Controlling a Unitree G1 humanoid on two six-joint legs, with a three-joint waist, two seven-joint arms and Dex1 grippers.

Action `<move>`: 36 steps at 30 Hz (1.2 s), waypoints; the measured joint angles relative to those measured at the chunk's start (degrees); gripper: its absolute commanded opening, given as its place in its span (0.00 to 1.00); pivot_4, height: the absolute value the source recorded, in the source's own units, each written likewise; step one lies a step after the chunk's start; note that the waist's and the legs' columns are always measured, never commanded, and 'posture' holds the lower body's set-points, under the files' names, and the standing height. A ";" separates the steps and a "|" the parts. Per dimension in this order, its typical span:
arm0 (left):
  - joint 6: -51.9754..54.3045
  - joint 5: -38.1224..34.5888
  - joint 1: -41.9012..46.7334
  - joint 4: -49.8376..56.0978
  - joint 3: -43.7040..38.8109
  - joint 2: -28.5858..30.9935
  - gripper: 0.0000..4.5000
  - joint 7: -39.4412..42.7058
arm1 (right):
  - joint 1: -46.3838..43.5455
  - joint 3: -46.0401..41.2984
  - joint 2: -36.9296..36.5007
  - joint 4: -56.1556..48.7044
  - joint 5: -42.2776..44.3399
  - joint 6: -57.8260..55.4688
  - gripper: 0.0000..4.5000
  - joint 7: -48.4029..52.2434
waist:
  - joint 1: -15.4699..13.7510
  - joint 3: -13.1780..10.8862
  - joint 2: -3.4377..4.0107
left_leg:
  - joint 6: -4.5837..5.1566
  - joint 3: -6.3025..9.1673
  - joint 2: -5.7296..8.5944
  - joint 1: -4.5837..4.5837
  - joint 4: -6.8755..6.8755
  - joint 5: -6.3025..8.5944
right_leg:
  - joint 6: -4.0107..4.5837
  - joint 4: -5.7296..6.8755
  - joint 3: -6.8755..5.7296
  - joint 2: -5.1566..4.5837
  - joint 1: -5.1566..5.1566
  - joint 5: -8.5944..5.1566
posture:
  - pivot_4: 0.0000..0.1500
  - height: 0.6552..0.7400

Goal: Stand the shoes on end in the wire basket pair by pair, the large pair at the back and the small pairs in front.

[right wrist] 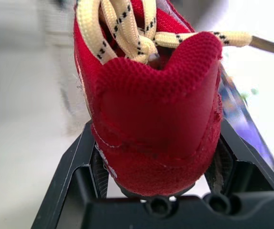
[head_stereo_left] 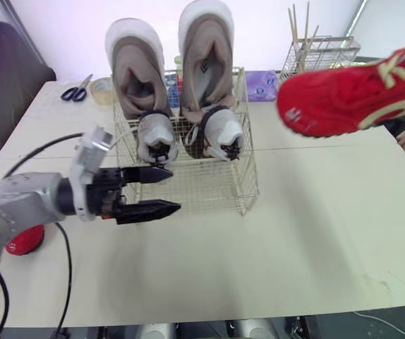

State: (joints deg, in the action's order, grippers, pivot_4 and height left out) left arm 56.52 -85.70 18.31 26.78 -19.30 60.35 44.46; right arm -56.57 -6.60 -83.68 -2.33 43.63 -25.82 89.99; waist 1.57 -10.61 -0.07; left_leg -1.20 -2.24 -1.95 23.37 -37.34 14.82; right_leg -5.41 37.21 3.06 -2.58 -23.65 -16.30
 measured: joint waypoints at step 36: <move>5.53 -2.88 9.85 0.28 17.07 -7.96 1.00 1.66 | -26.17 47.85 19.11 1.49 1.00 31.26 0.49 2.40 | -0.68 -0.38 -0.71 | -0.01 0.25 0.12 0.09 -0.41 0.00 | -0.22 0.31 -0.19 0.02 0.08 0.12 | 1.00 1.00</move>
State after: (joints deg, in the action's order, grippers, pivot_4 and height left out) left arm 62.05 -88.59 28.16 27.05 -2.23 52.39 46.12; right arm -82.74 41.25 -64.58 -0.84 44.63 5.44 92.39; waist 0.88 -10.99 -0.78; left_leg -1.20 -1.99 -1.82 23.47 -37.75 14.82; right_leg -5.64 37.52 2.87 -2.56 -23.56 -16.18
